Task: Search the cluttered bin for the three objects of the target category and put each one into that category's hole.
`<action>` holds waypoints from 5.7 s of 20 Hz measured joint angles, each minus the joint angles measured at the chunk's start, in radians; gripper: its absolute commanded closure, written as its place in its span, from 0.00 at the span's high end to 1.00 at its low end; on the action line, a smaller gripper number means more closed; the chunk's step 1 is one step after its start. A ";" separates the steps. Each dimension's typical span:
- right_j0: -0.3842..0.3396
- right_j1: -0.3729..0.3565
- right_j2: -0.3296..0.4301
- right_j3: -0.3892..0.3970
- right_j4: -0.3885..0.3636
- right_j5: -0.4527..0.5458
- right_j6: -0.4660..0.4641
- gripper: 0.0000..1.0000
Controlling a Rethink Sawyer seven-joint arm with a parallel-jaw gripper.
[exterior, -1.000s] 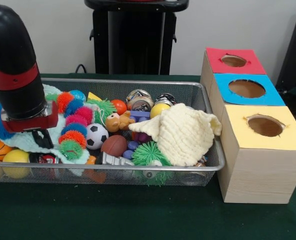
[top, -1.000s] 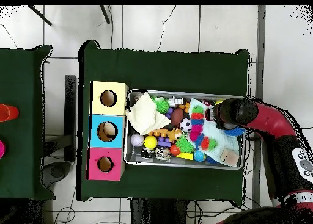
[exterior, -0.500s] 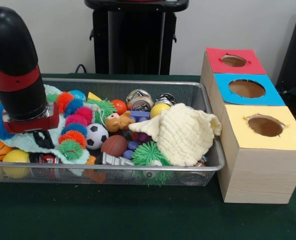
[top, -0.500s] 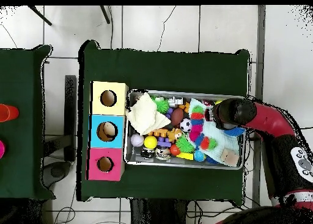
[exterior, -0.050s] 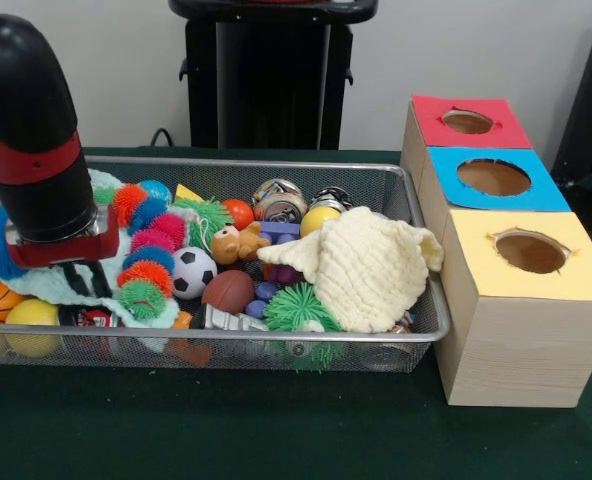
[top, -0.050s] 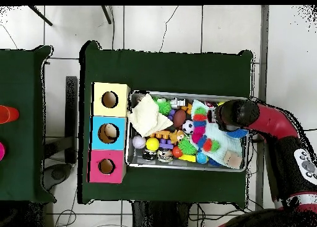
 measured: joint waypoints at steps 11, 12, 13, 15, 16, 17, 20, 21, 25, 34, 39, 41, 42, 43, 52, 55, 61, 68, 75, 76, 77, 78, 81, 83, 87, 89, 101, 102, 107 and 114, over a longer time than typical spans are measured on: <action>-0.001 0.007 0.017 0.000 -0.001 0.000 0.000 1.00; -0.001 0.007 0.017 0.000 -0.001 0.000 0.000 1.00; -0.001 0.007 0.017 0.000 -0.001 0.000 0.000 1.00; -0.001 0.008 0.017 0.000 -0.001 0.000 0.000 1.00; -0.001 0.008 0.017 0.000 -0.001 0.000 0.000 1.00; -0.001 0.008 0.017 0.000 -0.001 0.000 0.000 1.00; -0.001 0.008 0.017 0.000 -0.001 0.000 0.000 1.00; -0.001 0.008 0.017 0.000 -0.001 0.000 0.000 1.00; -0.002 0.014 0.020 -0.009 0.000 0.003 0.000 1.00; -0.006 0.015 0.030 -0.011 0.000 0.009 0.000 0.00; -0.005 0.014 0.032 -0.011 -0.005 0.009 0.000 0.00; -0.005 0.013 0.032 -0.011 -0.005 0.009 0.000 0.00; -0.005 0.013 0.032 -0.011 -0.006 0.008 0.000 0.00; -0.005 0.010 0.032 -0.008 -0.008 0.008 0.000 0.00; 0.004 -0.083 0.032 0.066 -0.016 0.007 0.000 0.00; 0.009 -0.108 0.032 0.077 -0.017 0.007 0.000 0.00; 0.014 -0.115 0.032 0.077 -0.021 0.007 0.000 0.00; 0.014 -0.111 0.032 0.078 -0.023 0.007 0.000 0.00; 0.014 -0.156 0.032 0.103 -0.019 0.007 0.000 0.00; 0.014 -0.170 0.032 0.113 -0.016 0.007 0.000 0.00; 0.014 -0.198 0.032 0.135 -0.009 0.008 0.000 0.00; 0.014 -0.219 0.032 0.151 -0.003 0.010 0.000 0.00; 0.014 -0.284 0.032 0.196 0.023 0.026 0.000 0.00; 0.014 -0.354 0.032 0.240 0.058 0.051 0.000 0.00; 0.017 -0.431 0.032 0.278 0.095 0.079 0.000 0.00; 0.022 -0.492 0.032 0.301 0.121 0.093 0.000 0.00; 0.081 -0.628 0.032 0.331 0.193 0.094 0.000 0.00; 0.096 -0.639 0.030 0.331 0.201 0.094 0.000 0.00; 0.139 -0.658 0.024 0.338 0.215 0.094 0.000 0.00; 0.213 -0.675 -0.005 0.369 0.235 0.094 0.000 0.00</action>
